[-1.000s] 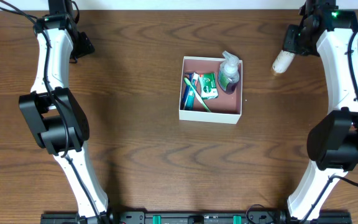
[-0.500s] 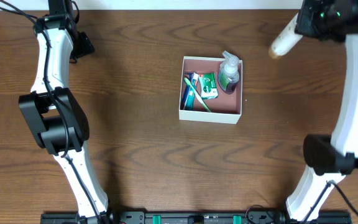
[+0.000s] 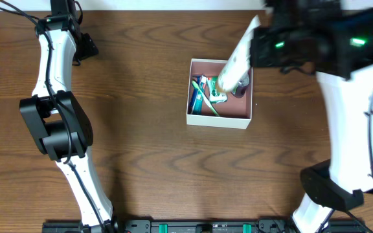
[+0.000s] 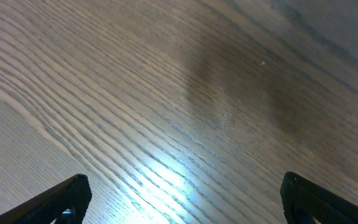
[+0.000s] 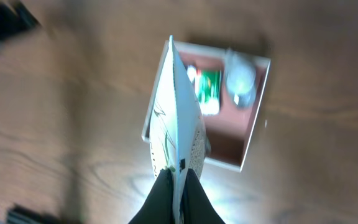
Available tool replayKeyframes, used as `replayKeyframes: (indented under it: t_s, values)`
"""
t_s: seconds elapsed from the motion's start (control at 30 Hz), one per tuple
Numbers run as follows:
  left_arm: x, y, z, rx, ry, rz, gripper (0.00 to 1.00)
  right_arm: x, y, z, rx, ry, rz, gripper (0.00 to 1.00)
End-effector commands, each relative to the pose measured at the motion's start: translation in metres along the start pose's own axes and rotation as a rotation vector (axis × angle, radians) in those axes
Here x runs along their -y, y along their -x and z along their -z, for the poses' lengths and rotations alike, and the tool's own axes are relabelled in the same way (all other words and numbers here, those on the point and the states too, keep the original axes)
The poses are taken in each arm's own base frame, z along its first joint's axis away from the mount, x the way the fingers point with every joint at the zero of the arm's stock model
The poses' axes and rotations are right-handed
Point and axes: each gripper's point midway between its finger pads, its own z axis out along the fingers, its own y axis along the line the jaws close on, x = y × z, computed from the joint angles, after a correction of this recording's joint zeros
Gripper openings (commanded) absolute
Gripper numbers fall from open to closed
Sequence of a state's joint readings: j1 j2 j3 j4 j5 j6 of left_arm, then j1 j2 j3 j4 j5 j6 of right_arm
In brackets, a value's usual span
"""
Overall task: Pack container
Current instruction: 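Carry the white tube over the box and lower it in upright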
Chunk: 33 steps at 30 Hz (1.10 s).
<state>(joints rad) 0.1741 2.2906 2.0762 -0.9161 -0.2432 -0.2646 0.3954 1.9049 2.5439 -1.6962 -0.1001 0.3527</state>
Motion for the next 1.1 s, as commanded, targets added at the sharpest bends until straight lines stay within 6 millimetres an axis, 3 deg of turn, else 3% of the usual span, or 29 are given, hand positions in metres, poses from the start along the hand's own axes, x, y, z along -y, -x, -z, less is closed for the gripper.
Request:
replayKeyframes:
  t_s: [0.0, 0.3, 0.6, 1.07]
  values:
    - [-0.006, 0.015, 0.022, 0.054, -0.005, 0.021, 0.98, 0.011, -0.01, -0.018, -0.048, -0.096, -0.022, 0.01]
    - [-0.006, 0.015, 0.022, 0.054, -0.005, 0.021, 0.98, 0.044, -0.035, -0.057, -0.171, -0.281, -0.038, 0.02]
    - [-0.006, 0.015, 0.022, 0.054, -0.005, 0.021, 0.98, 0.051, -0.029, -0.1, -0.148, -0.303, -0.033, 0.02]
    - [-0.006, 0.015, 0.022, 0.054, -0.005, 0.02, 0.98, 0.063, -0.025, -0.108, -0.122, -0.363, -0.028, 0.01]
